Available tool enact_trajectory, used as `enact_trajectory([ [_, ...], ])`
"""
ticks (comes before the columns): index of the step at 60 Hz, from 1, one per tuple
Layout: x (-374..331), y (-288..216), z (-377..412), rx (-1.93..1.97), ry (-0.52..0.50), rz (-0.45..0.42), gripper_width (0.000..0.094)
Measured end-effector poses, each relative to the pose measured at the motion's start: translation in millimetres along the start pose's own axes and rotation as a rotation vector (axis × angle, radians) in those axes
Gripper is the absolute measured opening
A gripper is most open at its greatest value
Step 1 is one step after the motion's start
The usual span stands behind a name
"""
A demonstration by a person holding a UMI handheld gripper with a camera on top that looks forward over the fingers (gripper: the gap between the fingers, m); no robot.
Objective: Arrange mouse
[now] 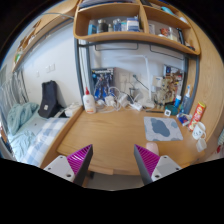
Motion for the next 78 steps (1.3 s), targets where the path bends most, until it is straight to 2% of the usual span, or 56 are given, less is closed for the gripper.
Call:
enact_trajectory([
  [14,30.0,109.9,-63.9,0.014,0.105,0.185,0.083],
  [29,71.2,160.7,-131.8,0.036,0.156,0.292,0.0823],
  [56,174.8,140.9,-151.9,0.084,0.082,0.25,0.0804],
  [59,177.9,139.0,-154.9,0.086,0.087,0.245,0.0779],
  [69,181.9,136.1,-153.8,0.094,0.104,0.233,0.0512],
  [78,182.6,136.8,-156.5,0.098,0.121,0.247,0.0364],
])
Point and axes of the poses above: the point between the fingertips, and its own axes, seen from behind it with the camera up: z to the left, y down, x forward, the way the camera looks, the point moved 2 cm from there along -x, backward, against the way the camera looks, and after that the axes turned 14 degrees about -x, right-handed, at the moved point
